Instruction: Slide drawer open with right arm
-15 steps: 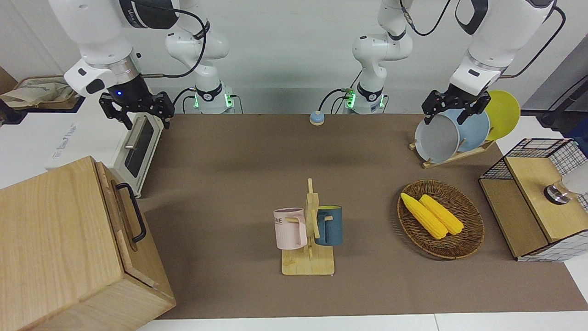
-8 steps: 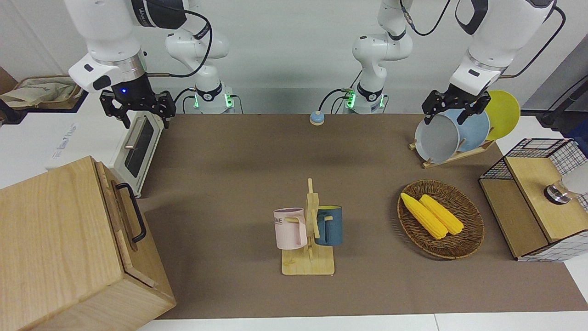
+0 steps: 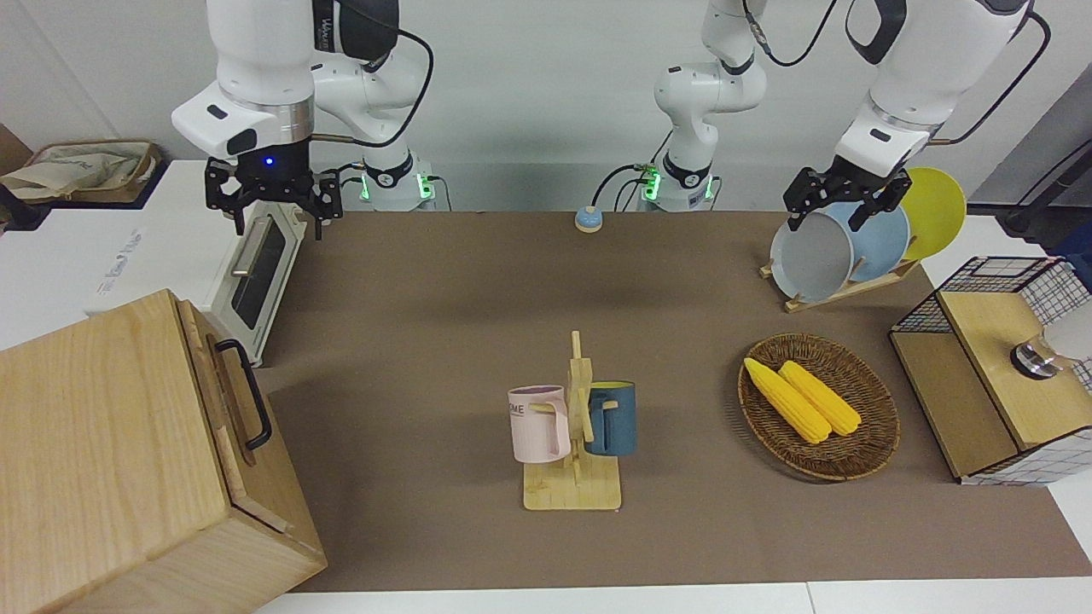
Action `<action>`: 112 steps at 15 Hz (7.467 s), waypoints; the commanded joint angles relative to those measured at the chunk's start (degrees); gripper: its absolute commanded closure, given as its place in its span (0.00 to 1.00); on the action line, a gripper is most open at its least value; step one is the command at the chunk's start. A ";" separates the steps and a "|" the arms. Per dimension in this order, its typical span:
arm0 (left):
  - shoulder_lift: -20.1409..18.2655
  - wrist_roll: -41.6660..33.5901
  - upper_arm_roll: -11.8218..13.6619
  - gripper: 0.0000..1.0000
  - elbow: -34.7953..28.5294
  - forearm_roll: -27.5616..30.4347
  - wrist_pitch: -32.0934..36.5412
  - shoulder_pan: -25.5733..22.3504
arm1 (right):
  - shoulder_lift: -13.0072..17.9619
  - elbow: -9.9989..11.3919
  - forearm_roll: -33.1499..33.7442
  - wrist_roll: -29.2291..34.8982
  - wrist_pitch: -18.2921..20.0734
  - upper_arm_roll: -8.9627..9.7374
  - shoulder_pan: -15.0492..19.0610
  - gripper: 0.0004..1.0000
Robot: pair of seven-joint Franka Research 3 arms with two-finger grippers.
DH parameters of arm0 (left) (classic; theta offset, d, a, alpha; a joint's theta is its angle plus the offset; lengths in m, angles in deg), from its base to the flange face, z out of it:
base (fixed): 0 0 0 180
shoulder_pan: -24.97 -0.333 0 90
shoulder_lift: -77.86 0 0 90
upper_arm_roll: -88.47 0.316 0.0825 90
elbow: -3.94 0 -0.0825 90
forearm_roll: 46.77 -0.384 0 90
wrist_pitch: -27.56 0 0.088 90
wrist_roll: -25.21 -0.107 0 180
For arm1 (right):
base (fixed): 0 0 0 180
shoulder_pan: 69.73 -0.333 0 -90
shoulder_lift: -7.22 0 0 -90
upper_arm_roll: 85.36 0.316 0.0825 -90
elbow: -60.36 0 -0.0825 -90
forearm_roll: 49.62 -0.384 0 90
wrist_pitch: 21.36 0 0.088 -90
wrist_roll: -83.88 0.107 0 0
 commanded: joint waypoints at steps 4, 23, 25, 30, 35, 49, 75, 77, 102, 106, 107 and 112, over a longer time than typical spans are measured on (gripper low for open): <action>0.65 -0.55 -0.37 0.01 1.49 -0.98 1.13 -0.22 | -0.34 7.48 15.47 6.37 -10.08 3.92 -0.73 0.02; 0.65 -0.55 -0.37 0.01 1.40 -0.98 1.13 -0.22 | -14.75 18.04 60.93 27.02 -10.18 5.07 -2.05 0.03; 0.65 -0.55 -0.37 0.01 1.40 -0.98 1.13 -0.22 | -15.72 17.96 63.05 30.19 -8.86 4.98 -1.61 0.03; 0.65 -0.55 -0.37 0.01 1.49 -0.98 1.13 -0.22 | -17.48 17.96 72.16 32.23 -8.86 4.98 0.06 0.03; 0.65 -0.55 -0.37 0.01 1.49 -0.98 1.13 -0.22 | -17.84 17.52 73.60 35.64 -10.96 4.90 1.46 0.03; 0.65 -0.55 -0.37 0.01 1.40 -0.98 1.13 -0.22 | -18.36 17.52 74.31 36.27 -15.19 4.63 2.35 0.98; 0.65 -0.55 -0.37 0.01 1.49 -0.98 1.13 -0.22 | -19.68 14.09 60.86 31.17 6.69 4.63 -23.40 0.97; 0.65 -0.55 -0.37 0.01 1.49 -0.98 1.13 -0.22 | -19.77 14.09 60.86 31.17 7.05 4.54 -23.84 0.97; 0.65 -0.55 -0.37 0.01 1.40 -0.98 1.13 -0.22 | -15.91 2.15 30.14 37.15 7.32 4.63 -25.52 0.01; 0.65 -0.55 -0.37 0.01 1.40 -0.98 1.13 -0.22 | -12.31 1.26 21.95 36.62 6.52 4.81 -23.24 0.01; 0.65 -0.55 -0.37 0.01 1.40 -0.98 1.13 -0.22 | -11.17 1.26 19.84 36.36 6.52 4.81 -22.45 0.01; 0.65 -0.55 -0.37 0.01 1.49 -0.98 1.13 -0.22 | -4.32 1.26 8.24 29.00 6.52 5.33 -15.52 0.01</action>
